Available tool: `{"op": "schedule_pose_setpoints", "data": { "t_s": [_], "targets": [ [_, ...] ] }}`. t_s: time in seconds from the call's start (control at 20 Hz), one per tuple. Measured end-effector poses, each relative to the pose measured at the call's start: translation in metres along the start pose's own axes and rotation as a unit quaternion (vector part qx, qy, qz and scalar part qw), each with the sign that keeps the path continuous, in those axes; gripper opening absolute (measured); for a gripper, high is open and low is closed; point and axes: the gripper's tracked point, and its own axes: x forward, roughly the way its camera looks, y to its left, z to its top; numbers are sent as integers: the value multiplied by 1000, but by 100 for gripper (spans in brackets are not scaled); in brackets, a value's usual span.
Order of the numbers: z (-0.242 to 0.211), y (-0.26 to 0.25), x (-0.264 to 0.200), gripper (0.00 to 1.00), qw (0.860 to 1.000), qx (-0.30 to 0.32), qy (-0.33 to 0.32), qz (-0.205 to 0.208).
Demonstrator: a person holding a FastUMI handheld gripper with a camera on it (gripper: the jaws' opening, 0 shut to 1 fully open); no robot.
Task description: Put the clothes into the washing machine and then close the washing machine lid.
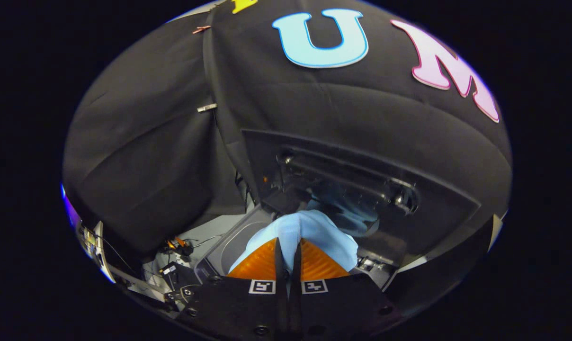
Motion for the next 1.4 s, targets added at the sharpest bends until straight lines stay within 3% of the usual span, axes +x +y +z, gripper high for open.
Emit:
{"op": "schedule_pose_setpoints", "data": {
  "t_s": [0.5, 0.7, 1.05, 1.25, 1.4],
  "targets": [
    [-21, 1, 9, 7, 999, -14, 40, -17],
    [-33, -6, 15, 100, 997, -35, 60, -27],
    [-6, 24, 0, 100, 998, -55, 1, 11],
    [30, 44, -19, 100, 991, -88, -93, 38],
    [58, 47, -37, 100, 981, -95, -166, 33]
  ]
}}
